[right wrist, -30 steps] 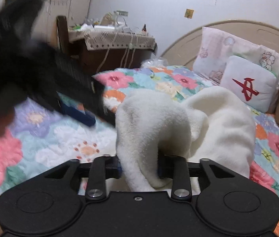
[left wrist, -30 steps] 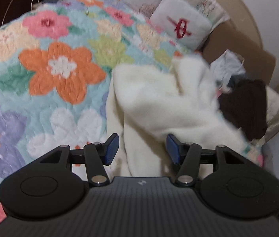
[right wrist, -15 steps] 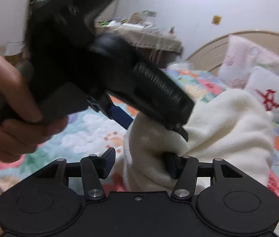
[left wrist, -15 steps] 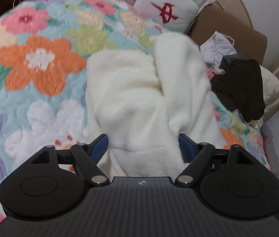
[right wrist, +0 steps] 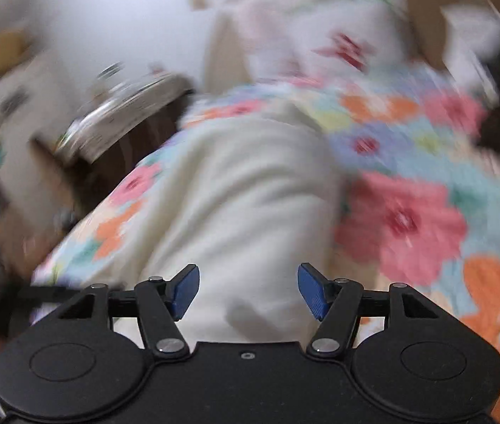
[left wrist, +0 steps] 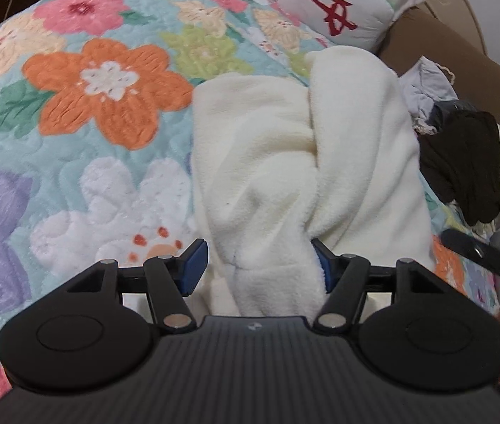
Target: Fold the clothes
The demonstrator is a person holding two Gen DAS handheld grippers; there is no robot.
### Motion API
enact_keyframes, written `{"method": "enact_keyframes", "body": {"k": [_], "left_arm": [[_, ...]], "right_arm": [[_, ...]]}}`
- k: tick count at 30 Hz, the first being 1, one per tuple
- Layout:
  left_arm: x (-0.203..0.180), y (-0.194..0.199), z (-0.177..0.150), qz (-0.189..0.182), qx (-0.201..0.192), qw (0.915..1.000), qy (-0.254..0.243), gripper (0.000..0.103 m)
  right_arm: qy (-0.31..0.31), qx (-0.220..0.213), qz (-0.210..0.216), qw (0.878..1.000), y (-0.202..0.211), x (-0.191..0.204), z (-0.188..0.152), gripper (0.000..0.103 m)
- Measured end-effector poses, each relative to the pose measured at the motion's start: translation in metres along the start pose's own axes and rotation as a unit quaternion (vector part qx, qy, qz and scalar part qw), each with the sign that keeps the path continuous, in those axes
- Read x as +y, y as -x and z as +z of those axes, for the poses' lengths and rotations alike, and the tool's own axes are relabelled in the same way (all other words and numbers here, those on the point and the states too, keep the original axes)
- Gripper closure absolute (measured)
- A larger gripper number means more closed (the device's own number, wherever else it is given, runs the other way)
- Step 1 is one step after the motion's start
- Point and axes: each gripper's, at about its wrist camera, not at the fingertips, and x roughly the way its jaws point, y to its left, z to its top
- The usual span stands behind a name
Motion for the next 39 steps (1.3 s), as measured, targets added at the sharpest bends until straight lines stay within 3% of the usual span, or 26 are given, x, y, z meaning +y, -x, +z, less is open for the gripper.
{"method": "enact_keyframes", "body": {"k": [4, 6, 9, 13, 15, 16, 17, 20, 21, 22, 24, 25, 26, 29, 31, 33, 35, 39], "left_arm": [[-0.005, 0.002, 0.005, 0.011, -0.011, 0.9998, -0.011, 0.041], [-0.018, 0.010, 0.012, -0.003, -0.015, 0.9995, -0.029, 0.042], [-0.035, 0.023, 0.026, -0.018, -0.032, 0.9978, -0.055, 0.042], [-0.060, 0.039, 0.050, -0.058, -0.069, 0.9925, -0.083, 0.038], [-0.075, 0.037, 0.051, -0.070, -0.069, 0.9885, -0.115, 0.034], [-0.080, 0.034, 0.048, -0.056, -0.064, 0.9880, -0.129, 0.034], [-0.083, 0.026, 0.041, -0.018, -0.055, 0.9879, -0.144, 0.034], [-0.073, -0.007, 0.019, 0.124, -0.030, 0.9784, -0.163, 0.034], [-0.059, -0.012, 0.015, 0.117, -0.025, 0.9827, -0.141, 0.032], [-0.040, -0.016, 0.013, 0.082, -0.018, 0.9921, -0.093, 0.031], [-0.017, -0.021, 0.013, 0.030, -0.003, 0.9992, -0.025, 0.031], [-0.010, -0.024, 0.013, 0.012, 0.001, 0.9999, -0.003, 0.030], [-0.012, -0.024, 0.013, 0.017, -0.001, 0.9998, -0.013, 0.030], [-0.012, -0.024, 0.011, 0.008, -0.004, 0.9998, -0.018, 0.030], [-0.004, -0.022, 0.009, -0.012, -0.003, 0.9999, -0.004, 0.030], [0.010, -0.017, 0.009, -0.033, 0.002, 0.9993, 0.016, 0.030], [0.022, -0.017, 0.010, -0.043, 0.005, 0.9983, 0.038, 0.030], [0.039, -0.017, 0.010, -0.055, 0.008, 0.9964, 0.064, 0.030]], "right_arm": [[-0.064, 0.006, 0.020, 0.998, -0.040, -0.031, 0.023, 0.032], [-0.085, 0.009, 0.026, 0.996, -0.058, -0.039, 0.033, 0.021], [-0.082, -0.001, 0.035, 0.996, -0.067, -0.036, 0.030, 0.022], [-0.036, -0.016, 0.045, 0.998, -0.064, -0.013, 0.035, 0.025], [0.028, -0.027, 0.051, 0.998, -0.061, 0.012, 0.039, 0.025], [0.059, -0.032, 0.053, 0.996, -0.059, 0.024, 0.041, 0.025], [0.084, -0.036, 0.051, 0.995, -0.058, 0.034, 0.040, 0.025], [0.136, -0.049, 0.030, 0.989, -0.057, 0.050, 0.042, 0.025], [0.148, -0.047, 0.003, 0.988, -0.056, 0.053, 0.043, 0.026], [0.160, -0.046, -0.025, 0.986, -0.054, 0.057, 0.045, 0.026], [0.185, -0.067, -0.075, 0.978, -0.042, 0.066, 0.048, 0.026], [0.196, -0.082, -0.075, 0.974, -0.036, 0.070, 0.050, 0.026], [0.205, -0.093, -0.073, 0.972, -0.030, 0.074, 0.052, 0.026], [0.208, -0.076, -0.037, 0.974, -0.036, 0.081, 0.063, 0.026], [0.200, -0.057, -0.033, 0.978, -0.054, 0.086, 0.069, 0.026], [0.190, -0.009, -0.023, 0.981, -0.084, 0.094, 0.078, 0.033], [0.187, 0.034, -0.036, 0.981, -0.115, 0.107, 0.081, 0.032], [0.234, 0.102, -0.108, 0.961, -0.171, 0.131, 0.064, 0.024]]}}
